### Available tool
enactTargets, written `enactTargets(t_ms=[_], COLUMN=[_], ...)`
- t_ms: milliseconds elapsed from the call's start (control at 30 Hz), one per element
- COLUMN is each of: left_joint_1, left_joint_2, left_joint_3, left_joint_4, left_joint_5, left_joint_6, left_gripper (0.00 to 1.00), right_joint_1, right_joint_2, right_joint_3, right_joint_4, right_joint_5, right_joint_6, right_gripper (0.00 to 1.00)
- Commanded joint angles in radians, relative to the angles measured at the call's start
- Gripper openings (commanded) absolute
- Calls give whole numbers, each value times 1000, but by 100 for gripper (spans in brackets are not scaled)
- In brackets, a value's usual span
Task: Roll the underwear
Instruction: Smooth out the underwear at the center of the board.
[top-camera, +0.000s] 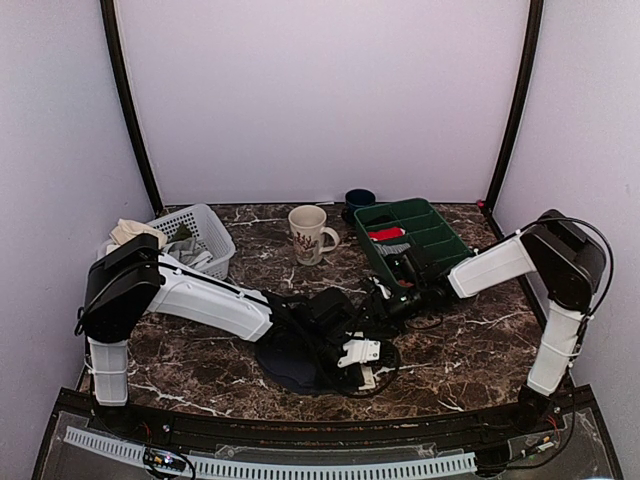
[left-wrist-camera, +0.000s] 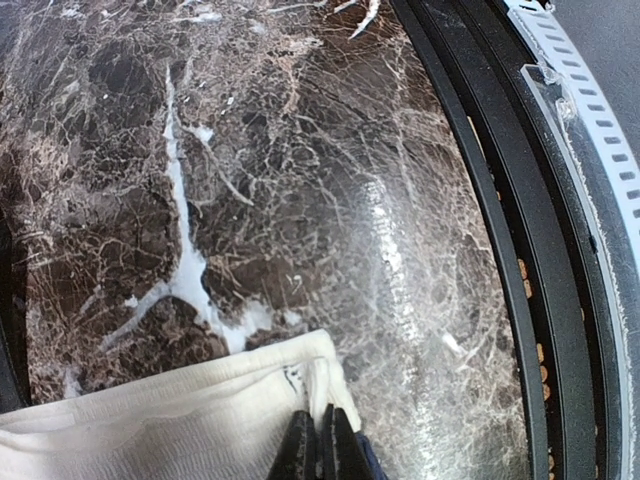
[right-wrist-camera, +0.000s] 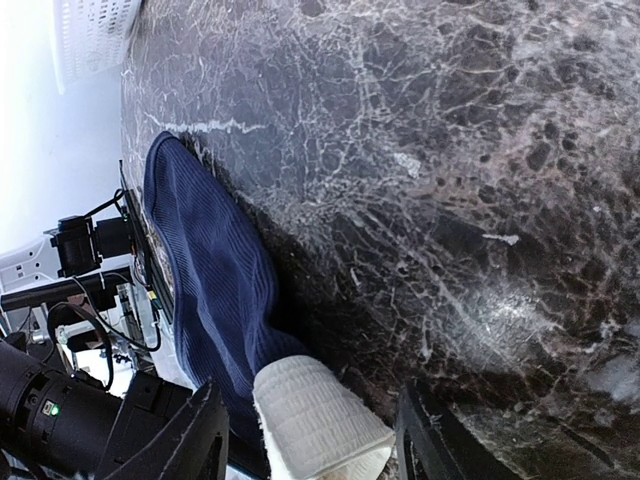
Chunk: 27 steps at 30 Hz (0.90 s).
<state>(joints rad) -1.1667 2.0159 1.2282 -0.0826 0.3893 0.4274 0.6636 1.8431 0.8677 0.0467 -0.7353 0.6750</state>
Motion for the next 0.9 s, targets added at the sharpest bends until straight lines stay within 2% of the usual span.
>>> enactTargets(t_ms=[0,100,267,367,433,600,867], left_joint_1=[-8,-2,16,16,16,16,17], left_joint_2=[14,15,12,18,21,23,32], left_joint_3=[-25,-29,-38,-39,-43,-49,-32], left_joint_4=[-53,-57,-60,-58,-60,-56,-58], left_joint_5=[17,26,52,65,66,66,59], left_joint_6=[-2,-26,-39,-31,-34,-34,-27], left_gripper=[0,7,13,13,13,15,18], right_joint_1=[-9,-9,-31,-62,-77,-80,-35], right_joint_2=[39,-9,-88,-128,-143,-179,-197], right_joint_3=[1,25,48,41,51,94,134], right_joint_4=[-86,-142,-274,-311,-339,-411,-291], right_joint_5=[91,95,134,132,116,80,-15], right_joint_6=[-7,-33,-96,-118,-132,-177,-71], right_gripper=[56,55,57,68,70,60,45])
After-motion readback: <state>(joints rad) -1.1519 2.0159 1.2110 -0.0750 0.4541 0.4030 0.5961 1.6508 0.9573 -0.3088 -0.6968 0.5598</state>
